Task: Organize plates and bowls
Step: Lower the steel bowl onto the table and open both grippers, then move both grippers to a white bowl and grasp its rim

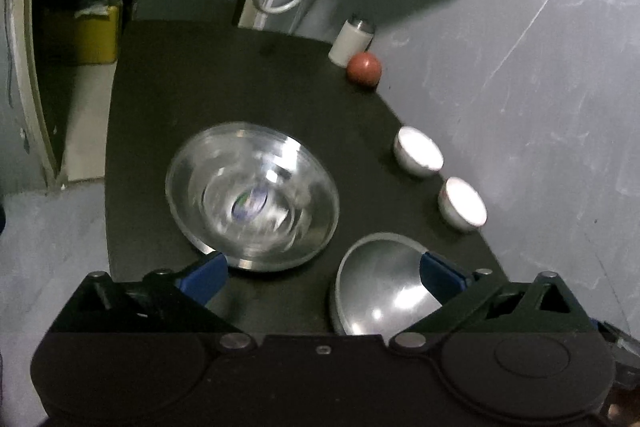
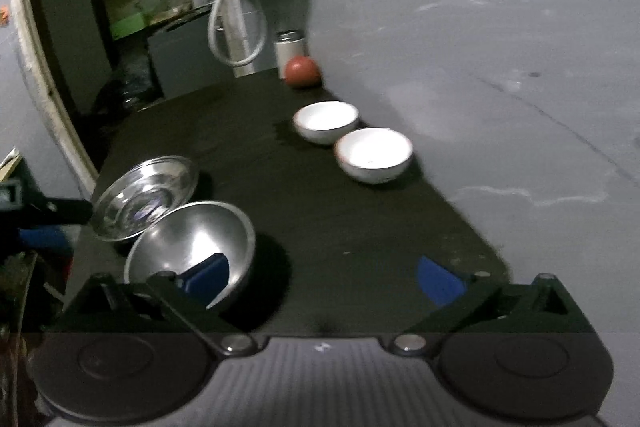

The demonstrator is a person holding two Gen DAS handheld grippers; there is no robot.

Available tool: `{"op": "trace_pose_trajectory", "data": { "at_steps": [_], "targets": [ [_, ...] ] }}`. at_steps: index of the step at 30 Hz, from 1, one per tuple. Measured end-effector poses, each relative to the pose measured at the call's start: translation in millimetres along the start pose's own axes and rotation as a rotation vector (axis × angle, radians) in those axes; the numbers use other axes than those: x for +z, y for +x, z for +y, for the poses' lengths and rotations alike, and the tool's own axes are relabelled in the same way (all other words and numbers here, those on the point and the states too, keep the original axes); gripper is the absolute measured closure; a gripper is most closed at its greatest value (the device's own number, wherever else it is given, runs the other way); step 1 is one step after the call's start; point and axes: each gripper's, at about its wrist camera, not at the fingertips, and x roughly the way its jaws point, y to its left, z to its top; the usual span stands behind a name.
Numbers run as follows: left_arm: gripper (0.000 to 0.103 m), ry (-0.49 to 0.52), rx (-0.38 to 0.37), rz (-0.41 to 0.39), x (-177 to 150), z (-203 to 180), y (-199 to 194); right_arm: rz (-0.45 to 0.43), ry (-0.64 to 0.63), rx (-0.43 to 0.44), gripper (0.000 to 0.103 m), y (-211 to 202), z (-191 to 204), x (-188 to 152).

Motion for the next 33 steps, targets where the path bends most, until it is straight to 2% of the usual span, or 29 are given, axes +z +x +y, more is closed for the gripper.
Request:
{"op": "trace_pose_trajectory", "data": {
  "at_steps": [3, 6, 9, 11, 14, 19, 24, 31, 33],
  "targets": [
    [0.001, 0.019, -0.016, -0.016, 20, -16, 5, 0.000, 0.028, -0.031, 0.000, -4, -14, 8],
    [0.001, 0.075, -0.035, 0.009, 40, -39, 23, 0.004, 0.057, -0.065, 0.000, 2, -25, 16],
    [0.001, 0.157, -0.060, 0.079, 60, -71, 58, 0.009, 0.092, -0.085, 0.000, 16, -31, 22],
    [0.001, 0.209, -0.035, 0.134, 71, -93, 87, 0.015, 0.114, -0.075, 0.000, 30, -35, 27],
    [0.001, 0.271, -0.018, 0.172, 80, -118, 126, 0.009, 0.154, -0.056, 0.000, 49, -42, 31],
    [0.001, 0.298, -0.026, 0.216, 81, -141, 181, -0.006, 0.277, -0.045, 0.001, 80, -59, 38],
    [0.001, 0.268, -0.029, 0.260, 80, -145, 217, -0.014, 0.397, -0.045, 0.012, 104, -74, 42],
    [0.001, 0.297, -0.037, 0.286, 78, -156, 246, -0.018, 0.464, -0.036, 0.025, 133, -82, 48],
    [0.004, 0.293, -0.039, 0.290, 78, -157, 253, -0.012, 0.474, -0.036, 0.028, 140, -83, 52]
  ]
}}
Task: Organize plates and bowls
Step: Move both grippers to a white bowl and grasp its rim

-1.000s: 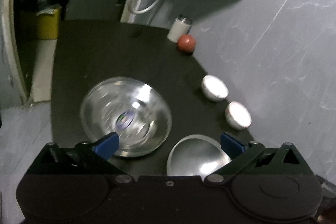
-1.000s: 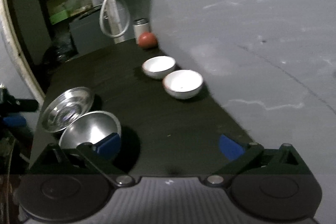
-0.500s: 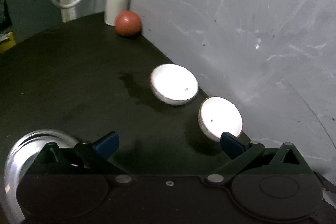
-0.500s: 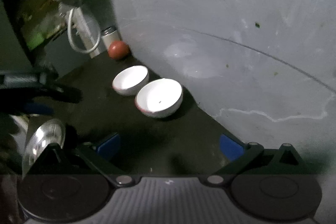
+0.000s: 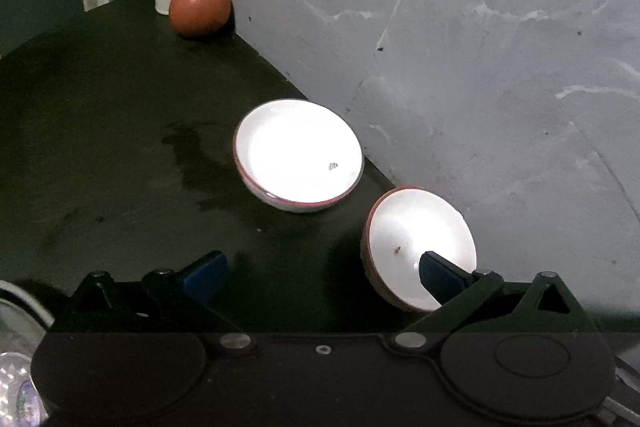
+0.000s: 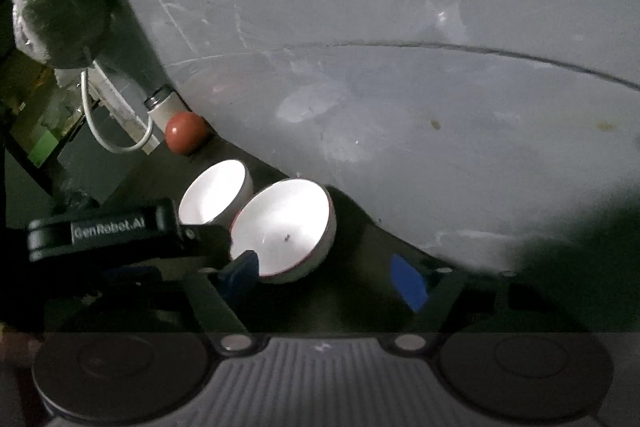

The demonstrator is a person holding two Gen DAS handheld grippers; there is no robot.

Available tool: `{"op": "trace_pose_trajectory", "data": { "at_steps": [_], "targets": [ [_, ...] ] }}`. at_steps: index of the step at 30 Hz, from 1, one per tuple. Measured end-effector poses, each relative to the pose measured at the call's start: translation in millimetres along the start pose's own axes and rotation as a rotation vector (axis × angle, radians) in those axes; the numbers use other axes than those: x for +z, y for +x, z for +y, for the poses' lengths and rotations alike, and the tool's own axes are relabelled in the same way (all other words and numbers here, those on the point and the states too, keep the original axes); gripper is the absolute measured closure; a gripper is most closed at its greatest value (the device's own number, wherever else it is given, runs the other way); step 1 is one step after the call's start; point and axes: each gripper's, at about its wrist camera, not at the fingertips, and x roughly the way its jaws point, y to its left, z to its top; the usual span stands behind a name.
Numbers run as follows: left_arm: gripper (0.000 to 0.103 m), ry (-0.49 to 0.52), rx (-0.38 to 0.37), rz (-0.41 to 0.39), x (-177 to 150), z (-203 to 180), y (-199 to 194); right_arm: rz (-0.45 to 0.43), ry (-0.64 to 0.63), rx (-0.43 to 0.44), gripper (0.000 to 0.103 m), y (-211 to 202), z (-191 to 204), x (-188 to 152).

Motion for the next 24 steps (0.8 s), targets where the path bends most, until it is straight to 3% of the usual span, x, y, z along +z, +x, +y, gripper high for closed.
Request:
{"op": "trace_pose_trajectory", "data": {
  "at_steps": [4, 11, 16, 18, 21, 24],
  "targets": [
    [0.014, -0.005, -0.023, 0.015, 4, -1, 12, 0.009, 0.016, -0.004, 0.045, 16, 0, 8],
    [0.031, 0.002, -0.065, 0.027, 6, -6, 21, 0.034, 0.037, 0.012, 0.060, 34, 0, 15],
    [0.050, 0.003, -0.075, 0.033, 8, -9, 27, 0.042, 0.031, 0.014, 0.064, 39, -1, 16],
    [0.065, 0.007, -0.073, 0.040, 9, -10, 29, 0.047, 0.031, 0.017, 0.064, 40, -2, 17],
    [0.078, -0.008, -0.093, 0.062, 8, -10, 33, 0.057, 0.025, 0.015, 0.064, 42, -3, 17],
    [0.087, -0.031, -0.111, 0.067, 7, -10, 36, 0.059, 0.017, 0.018, 0.068, 45, -1, 16]
  ]
}}
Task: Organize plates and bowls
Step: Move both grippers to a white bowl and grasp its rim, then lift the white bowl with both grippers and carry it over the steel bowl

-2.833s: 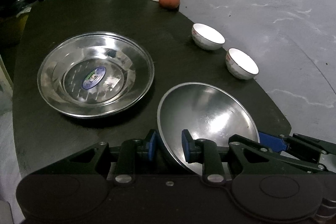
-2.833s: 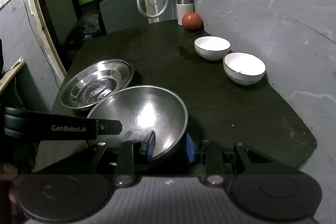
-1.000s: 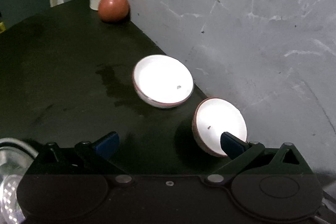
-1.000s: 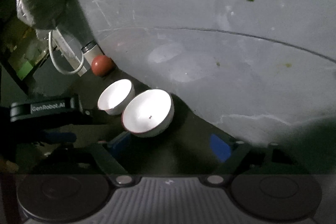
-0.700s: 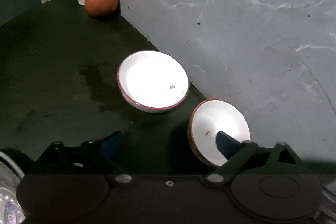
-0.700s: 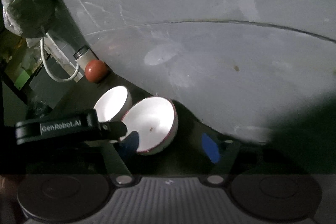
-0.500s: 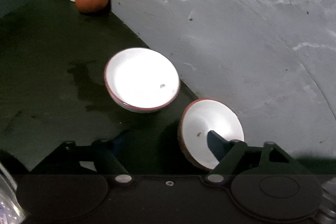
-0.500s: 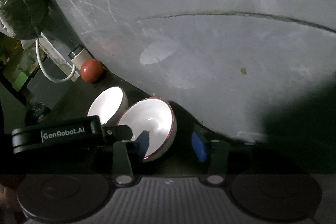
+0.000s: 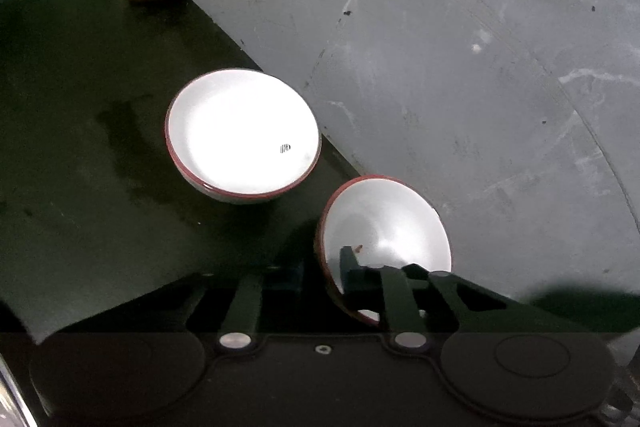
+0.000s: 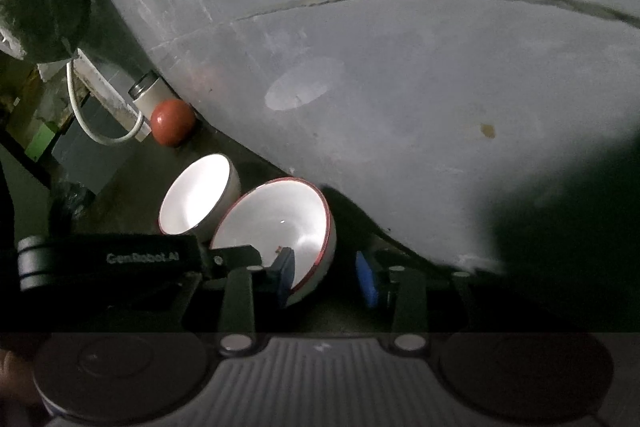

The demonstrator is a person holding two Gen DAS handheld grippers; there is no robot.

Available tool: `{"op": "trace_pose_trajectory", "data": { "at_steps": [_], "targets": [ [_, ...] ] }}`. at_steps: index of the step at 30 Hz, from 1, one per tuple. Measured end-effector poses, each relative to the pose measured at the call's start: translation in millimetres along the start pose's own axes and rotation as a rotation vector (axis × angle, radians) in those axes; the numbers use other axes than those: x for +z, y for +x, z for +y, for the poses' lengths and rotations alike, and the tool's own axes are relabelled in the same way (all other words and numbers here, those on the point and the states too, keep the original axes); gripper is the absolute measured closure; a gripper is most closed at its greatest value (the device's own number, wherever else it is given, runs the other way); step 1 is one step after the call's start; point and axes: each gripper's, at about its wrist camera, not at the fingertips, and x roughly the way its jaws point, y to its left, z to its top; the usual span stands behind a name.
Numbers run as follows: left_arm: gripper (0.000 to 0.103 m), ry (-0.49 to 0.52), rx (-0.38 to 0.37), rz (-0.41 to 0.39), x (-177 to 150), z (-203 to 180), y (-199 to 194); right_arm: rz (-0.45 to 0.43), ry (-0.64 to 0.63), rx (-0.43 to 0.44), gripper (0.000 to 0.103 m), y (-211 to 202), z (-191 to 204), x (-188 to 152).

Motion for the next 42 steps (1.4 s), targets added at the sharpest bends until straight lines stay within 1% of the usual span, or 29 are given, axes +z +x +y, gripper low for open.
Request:
{"op": "trace_pose_trajectory", "data": {
  "at_steps": [2, 3, 5, 8, 12, 19, 23, 26, 30, 34, 42],
  "targets": [
    [0.089, -0.002, -0.004, -0.004, 0, -1, 1, 0.000, 0.000, 0.011, 0.077, 2, 0, 0],
    [0.089, 0.006, -0.001, -0.007, -1, -1, 0, -0.001, -0.008, 0.016, 0.079, 2, 2, 1],
    [0.089, 0.017, 0.009, -0.022, -5, -3, -3, 0.000, -0.029, 0.008, 0.080, 3, 6, 1],
    [0.089, 0.030, 0.005, -0.045, -10, -3, -10, 0.000, -0.041, 0.022, 0.081, 2, 8, 0],
    [0.089, 0.050, -0.001, -0.075, -17, -7, -30, -0.014, -0.064, 0.034, 0.081, -9, 12, -1],
    [0.089, 0.066, -0.001, -0.154, -38, -9, -82, -0.060, -0.141, 0.075, 0.081, -48, 33, -10],
    [0.090, 0.054, -0.015, -0.196, -54, -2, -118, -0.074, -0.195, 0.102, 0.081, -70, 50, -17],
    [0.090, 0.047, -0.025, -0.221, -66, 7, -137, -0.074, -0.218, 0.120, 0.081, -84, 62, -25],
    [0.090, 0.026, -0.034, -0.234, -84, 20, -159, -0.071, -0.252, 0.135, 0.081, -101, 76, -41],
    [0.090, 0.009, -0.032, -0.230, -106, 33, -173, -0.052, -0.285, 0.157, 0.081, -113, 86, -58],
    [0.090, -0.015, -0.017, -0.201, -139, 52, -183, 0.006, -0.329, 0.187, 0.081, -121, 97, -89]
  ]
}}
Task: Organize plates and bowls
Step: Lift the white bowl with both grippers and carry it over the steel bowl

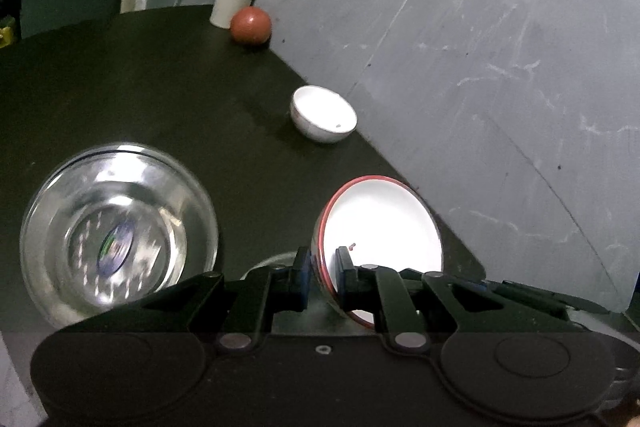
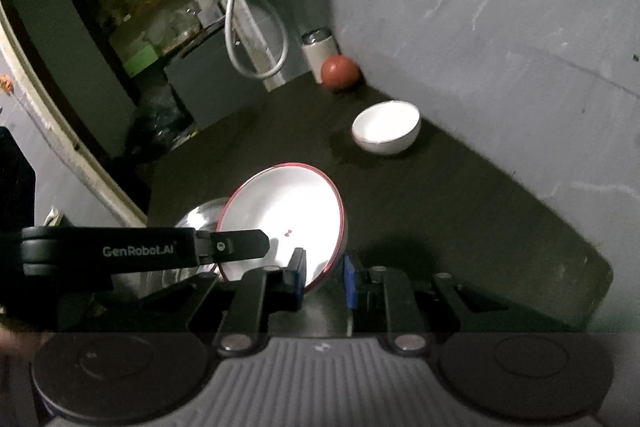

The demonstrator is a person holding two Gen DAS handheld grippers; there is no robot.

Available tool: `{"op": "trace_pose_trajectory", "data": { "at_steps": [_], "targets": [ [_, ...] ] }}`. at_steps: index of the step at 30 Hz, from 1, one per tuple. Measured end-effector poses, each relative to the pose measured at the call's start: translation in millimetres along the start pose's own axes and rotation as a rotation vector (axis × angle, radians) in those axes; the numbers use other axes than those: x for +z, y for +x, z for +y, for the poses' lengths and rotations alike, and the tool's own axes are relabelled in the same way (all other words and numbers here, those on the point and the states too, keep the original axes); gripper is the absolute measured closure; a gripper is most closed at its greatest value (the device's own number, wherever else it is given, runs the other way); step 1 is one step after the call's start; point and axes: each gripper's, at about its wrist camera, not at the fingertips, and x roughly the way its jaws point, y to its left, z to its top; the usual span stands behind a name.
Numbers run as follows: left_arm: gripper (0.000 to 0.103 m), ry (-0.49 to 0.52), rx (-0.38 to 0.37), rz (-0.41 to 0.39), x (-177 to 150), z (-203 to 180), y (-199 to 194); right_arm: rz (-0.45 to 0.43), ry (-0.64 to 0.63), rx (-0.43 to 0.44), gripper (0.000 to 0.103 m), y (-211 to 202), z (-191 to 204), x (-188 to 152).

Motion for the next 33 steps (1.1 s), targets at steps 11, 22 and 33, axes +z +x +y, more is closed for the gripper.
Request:
{"op": "trace_pose_trajectory", "data": {
  "at_steps": [11, 22, 33],
  "targets": [
    [0.090, -0.035, 0.027, 0.046, -29, 17, -9, 0.095, -0.054, 0.024, 0.081, -1, 19, -25],
    [0.090, -0.093, 0.058, 0.130, -39, 26, 4, 0.198, -0.056, 0.025, 0.081, 13, 20, -34],
    [0.090, -0.114, 0.085, 0.158, -33, 26, 10, 0.243, -0.074, 0.028, 0.081, 26, 20, -29]
  ]
}}
